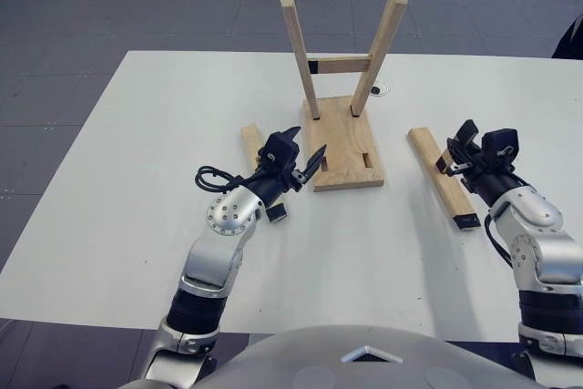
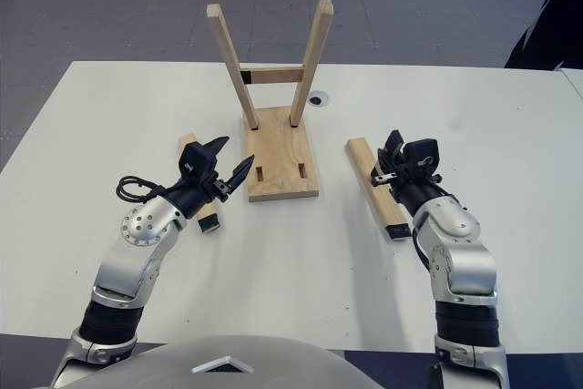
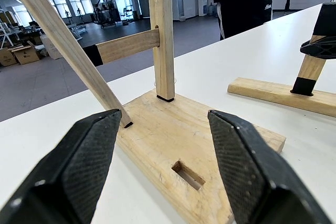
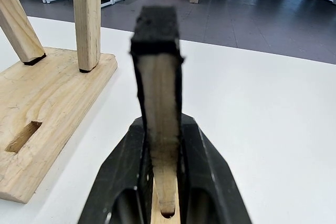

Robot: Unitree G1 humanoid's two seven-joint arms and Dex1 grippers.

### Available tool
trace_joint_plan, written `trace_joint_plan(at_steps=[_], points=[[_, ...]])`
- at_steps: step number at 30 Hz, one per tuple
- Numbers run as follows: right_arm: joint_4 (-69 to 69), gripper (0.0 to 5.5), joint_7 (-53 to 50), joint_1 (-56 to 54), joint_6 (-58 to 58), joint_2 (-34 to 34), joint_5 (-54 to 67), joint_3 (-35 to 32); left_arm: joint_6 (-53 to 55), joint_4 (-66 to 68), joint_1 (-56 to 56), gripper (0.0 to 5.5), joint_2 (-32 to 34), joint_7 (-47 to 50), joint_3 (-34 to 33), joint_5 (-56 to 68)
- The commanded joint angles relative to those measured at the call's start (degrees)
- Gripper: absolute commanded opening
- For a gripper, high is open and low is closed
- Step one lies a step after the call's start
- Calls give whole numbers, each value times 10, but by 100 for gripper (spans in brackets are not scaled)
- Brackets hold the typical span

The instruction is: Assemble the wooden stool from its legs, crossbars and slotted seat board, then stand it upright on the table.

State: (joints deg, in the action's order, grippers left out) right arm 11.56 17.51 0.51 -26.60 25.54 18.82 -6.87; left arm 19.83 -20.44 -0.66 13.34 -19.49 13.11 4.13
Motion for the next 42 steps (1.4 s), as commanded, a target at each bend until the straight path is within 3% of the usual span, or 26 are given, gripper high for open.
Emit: trace_joint_plan(at_steps=[1, 3, 4, 15, 24, 29, 34, 39, 42], points=[[-21, 40, -2, 15, -41, -22, 1, 13, 2, 7, -2, 305, 2, -2, -2, -3], [-17, 40, -3, 7, -45, -25, 3, 11, 1, 8, -3, 305, 2, -3, -2, -3], [-13, 77, -5, 3, -46, -27, 4, 9, 1, 8, -3, 305, 2, -3, -2, -2], [11, 266, -21, -15, -57, -32, -3, -10, 2, 4, 2, 305, 3, -3, -3, -3], [114, 266, -55, -47, -114, -22, 22, -58, 2, 3, 7, 305, 3, -1, -5, -2], [175, 266, -78, -131, -191, -18, 63, -88, 4, -1, 12, 305, 1, 4, -7, -3], [124, 266, -113, -261, -235, -34, 106, -127, 4, 4, 6, 305, -2, 5, -6, -4], [63, 266, -119, -289, -237, -43, 118, -136, 3, 6, 4, 305, -3, 4, -7, -5], [57, 215, -120, -278, -228, -55, 116, -127, 1, 6, 5, 305, -4, 4, -7, -6]])
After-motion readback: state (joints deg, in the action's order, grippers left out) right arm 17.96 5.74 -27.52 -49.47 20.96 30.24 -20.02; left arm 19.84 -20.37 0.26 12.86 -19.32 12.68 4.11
